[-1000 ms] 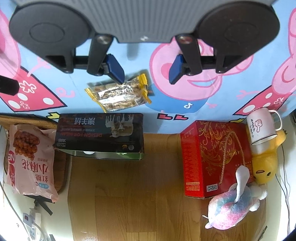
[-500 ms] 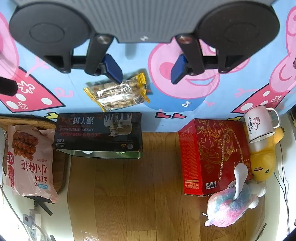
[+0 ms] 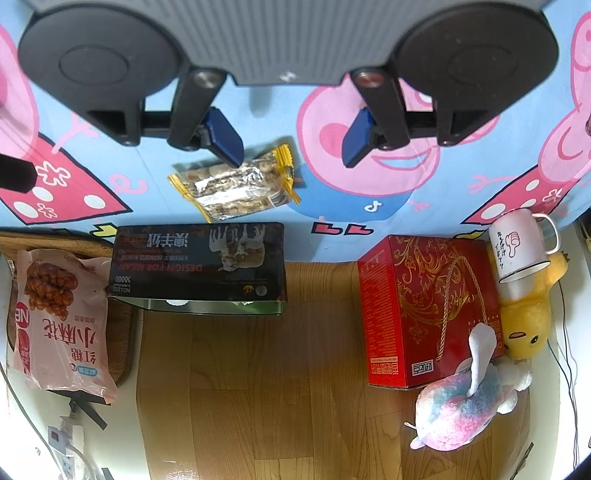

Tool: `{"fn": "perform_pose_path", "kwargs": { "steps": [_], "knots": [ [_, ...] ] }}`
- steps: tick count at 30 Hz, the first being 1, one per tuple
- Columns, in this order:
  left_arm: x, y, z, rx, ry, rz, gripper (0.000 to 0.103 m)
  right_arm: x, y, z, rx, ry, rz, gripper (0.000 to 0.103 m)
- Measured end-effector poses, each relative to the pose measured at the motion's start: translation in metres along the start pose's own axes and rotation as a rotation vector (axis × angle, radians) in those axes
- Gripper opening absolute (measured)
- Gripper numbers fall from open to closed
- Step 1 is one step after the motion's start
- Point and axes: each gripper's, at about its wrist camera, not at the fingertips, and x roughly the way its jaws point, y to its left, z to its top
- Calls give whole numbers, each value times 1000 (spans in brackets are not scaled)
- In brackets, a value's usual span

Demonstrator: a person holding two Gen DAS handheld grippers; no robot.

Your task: Organize snacks

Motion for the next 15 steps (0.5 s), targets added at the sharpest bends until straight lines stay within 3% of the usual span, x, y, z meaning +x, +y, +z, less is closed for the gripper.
{"fn": "perform_pose_path", "kwargs": {
  "steps": [15],
  "knots": [
    [0, 0, 0, 0, 1, 0, 61, -1, 1, 0, 2, 0, 0, 64]
  ]
}}
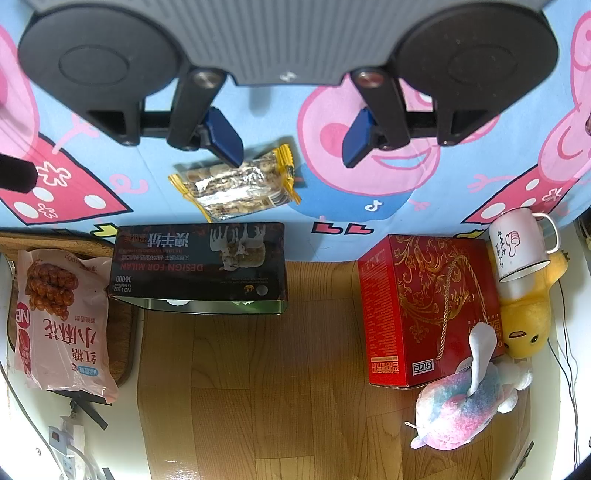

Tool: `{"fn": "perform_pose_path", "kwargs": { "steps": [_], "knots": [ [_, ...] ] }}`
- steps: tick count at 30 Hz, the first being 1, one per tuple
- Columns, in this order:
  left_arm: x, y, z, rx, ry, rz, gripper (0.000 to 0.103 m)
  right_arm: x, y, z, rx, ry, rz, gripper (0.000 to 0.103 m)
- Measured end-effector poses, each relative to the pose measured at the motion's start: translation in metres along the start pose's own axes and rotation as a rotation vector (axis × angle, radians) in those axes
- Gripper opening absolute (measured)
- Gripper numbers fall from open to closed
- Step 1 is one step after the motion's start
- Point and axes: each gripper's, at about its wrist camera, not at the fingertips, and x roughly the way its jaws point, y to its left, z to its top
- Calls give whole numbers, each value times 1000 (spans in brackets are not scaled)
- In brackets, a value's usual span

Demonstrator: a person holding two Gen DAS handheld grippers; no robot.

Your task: Organize snacks

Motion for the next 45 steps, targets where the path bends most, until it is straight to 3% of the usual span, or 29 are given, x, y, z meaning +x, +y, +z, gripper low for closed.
{"fn": "perform_pose_path", "kwargs": {
  "steps": [33, 45],
  "knots": [
    [0, -1, 0, -5, -1, -2, 66, -1, 1, 0, 3, 1, 0, 68],
    [3, 7, 1, -48, 17, -52, 68, 1, 4, 0, -2, 13, 10, 68]
  ]
}}
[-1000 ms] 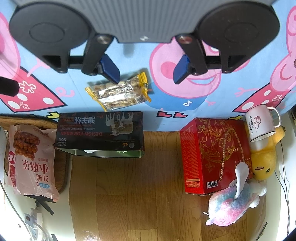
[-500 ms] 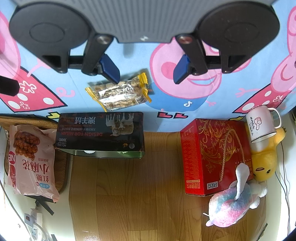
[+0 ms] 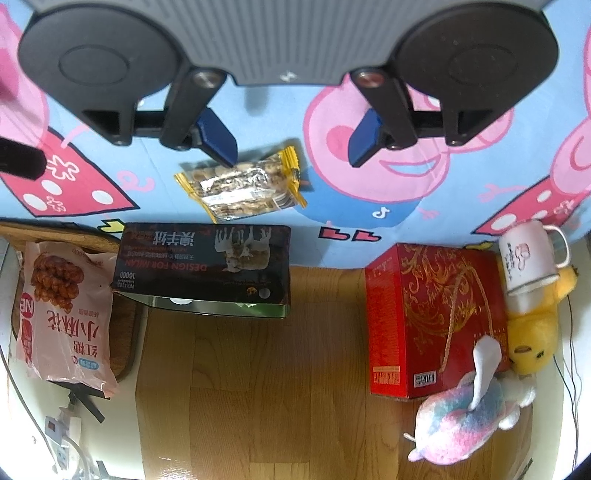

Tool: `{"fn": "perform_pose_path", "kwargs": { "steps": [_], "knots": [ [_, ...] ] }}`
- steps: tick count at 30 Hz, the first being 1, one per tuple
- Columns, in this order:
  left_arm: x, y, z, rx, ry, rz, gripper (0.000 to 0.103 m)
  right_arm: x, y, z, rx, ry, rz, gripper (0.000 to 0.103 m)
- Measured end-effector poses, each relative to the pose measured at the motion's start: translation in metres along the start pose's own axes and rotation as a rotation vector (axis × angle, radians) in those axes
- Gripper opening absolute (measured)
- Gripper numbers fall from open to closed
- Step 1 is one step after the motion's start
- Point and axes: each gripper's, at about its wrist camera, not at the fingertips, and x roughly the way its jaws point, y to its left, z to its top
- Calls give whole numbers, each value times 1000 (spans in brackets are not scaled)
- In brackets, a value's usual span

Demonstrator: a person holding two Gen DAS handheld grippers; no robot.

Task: Organize snacks
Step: 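Bring both grippers to the red spicy-strip packet and pinch it, then carry the red packet over the black tin and release it inside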

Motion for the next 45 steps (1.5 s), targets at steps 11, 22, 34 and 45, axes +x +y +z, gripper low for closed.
{"fn": "perform_pose_path", "kwargs": {
  "steps": [11, 22, 34, 45],
  "knots": [
    [2, 26, 0, -117, 53, -408, 65, -4, 31, -18, -208, 182, 131, 81],
    [9, 10, -6, -56, 173, -581, 65, -5, 46, -29, -450, 187, -82, 71],
    [32, -18, 14, -60, 288, -689, 65, -23, 24, -24, -290, 258, -75, 54],
    [46, -36, 8, -176, 368, -784, 28, 12, 22, -15, -374, 219, -114, 52]
  ]
}}
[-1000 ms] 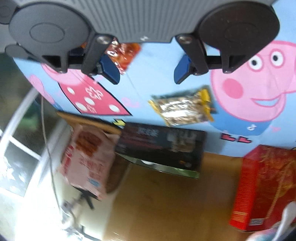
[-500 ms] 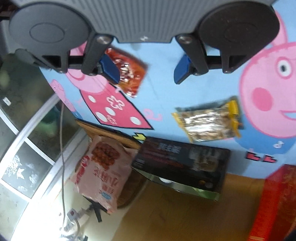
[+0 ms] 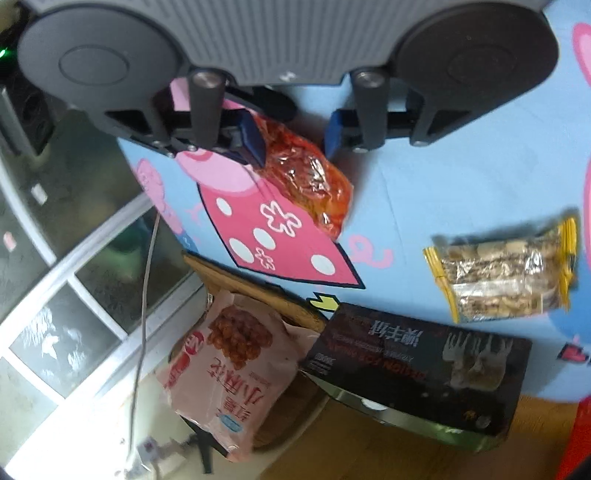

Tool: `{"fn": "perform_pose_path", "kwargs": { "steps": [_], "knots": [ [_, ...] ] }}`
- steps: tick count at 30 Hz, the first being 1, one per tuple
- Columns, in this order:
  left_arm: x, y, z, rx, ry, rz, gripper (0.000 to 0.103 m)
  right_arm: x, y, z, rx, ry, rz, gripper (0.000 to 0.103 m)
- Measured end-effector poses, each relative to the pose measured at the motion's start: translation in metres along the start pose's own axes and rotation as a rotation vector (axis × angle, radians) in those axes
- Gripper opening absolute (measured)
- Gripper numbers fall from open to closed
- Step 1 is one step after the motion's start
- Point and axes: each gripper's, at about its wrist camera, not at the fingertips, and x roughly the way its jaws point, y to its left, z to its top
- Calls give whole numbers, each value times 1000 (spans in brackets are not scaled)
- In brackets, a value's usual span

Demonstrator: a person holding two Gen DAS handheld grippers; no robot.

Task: Organize snacks
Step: 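Carry the red packet over the black tin and release it inside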

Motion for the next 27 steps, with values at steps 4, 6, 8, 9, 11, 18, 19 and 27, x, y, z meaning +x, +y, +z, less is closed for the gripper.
{"fn": "perform_pose_path", "kwargs": {
  "steps": [4, 6, 8, 9, 11, 18, 19, 27],
  "knots": [
    [5, 7, 5, -51, -8, -2, 21, 5, 3, 5, -47, -10, 0, 34],
    [3, 5, 8, -60, -26, -5, 19, 5, 9, 7, -87, -30, -11, 24],
    [-2, 0, 12, -46, -50, -2, 17, 5, 13, 9, -122, -57, -36, 22],
    [-6, -2, 15, -36, -65, -2, 16, 3, 15, 9, -143, -78, -48, 19],
    [-15, -7, 25, -17, -97, -11, 15, 0, 18, 13, -182, -122, -72, 14],
    [-35, -11, 91, 47, -231, 18, 15, 17, 18, 61, -288, -266, -111, 8],
    [-36, -9, 104, 52, -255, 24, 15, 24, 17, 70, -306, -284, -117, 8],
    [-9, 37, 144, -9, -304, 227, 27, 98, 36, 103, -494, -314, -182, 27]
  ]
}}
